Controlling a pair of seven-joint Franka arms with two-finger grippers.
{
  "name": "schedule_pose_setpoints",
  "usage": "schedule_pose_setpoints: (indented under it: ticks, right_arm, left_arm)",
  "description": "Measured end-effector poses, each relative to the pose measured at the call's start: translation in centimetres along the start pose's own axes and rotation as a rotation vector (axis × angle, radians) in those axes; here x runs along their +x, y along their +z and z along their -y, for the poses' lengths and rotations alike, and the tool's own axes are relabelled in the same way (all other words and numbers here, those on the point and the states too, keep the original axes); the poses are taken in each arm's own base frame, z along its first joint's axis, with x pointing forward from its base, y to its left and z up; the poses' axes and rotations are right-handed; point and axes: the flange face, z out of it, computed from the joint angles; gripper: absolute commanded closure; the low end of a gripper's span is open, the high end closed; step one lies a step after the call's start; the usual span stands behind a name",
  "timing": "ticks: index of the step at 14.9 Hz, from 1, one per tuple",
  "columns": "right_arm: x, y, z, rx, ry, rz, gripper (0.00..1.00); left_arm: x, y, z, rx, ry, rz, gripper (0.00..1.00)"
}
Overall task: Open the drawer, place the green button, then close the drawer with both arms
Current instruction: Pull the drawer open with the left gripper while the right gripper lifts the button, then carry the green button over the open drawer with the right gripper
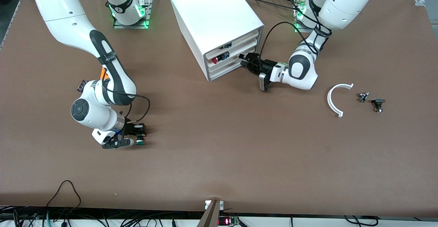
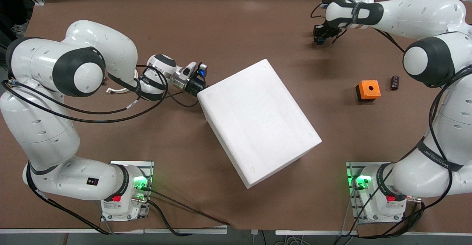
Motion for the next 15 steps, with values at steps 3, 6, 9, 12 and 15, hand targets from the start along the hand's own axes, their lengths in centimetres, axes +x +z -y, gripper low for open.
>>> schedule_pose_setpoints:
  ticks: [3,6,9,12,15]
  right_arm:
    - [0.4,-1.9,4.0,0.012,0.162,0.035,1.0]
    - [0.0,-2.4,8.1,0.007,0.272,0.062,1.0]
    - [0.4,-4.9,10.9,0.003,0.319,0.097,1.0]
    - [1.1,-10.2,12.0,0.022,0.322,0.049,1.0]
    - [0.2,-17.9,12.9,0.029,0.309,0.014,1.0]
  left_arm:
    - [-0.5,0.8,-0.1,-0.012,-0.01,0.005,1.0]
    - [-0.6,0.7,0.0,-0.016,0.0,0.002,1.0]
    - [-0.7,0.7,0.0,-0.017,0.001,0.001,1.0]
    - [-0.4,-0.4,0.3,-0.017,-0.003,-0.023,1.0]
    - [0.5,-3.4,0.6,-0.009,-0.014,-0.084,1.0]
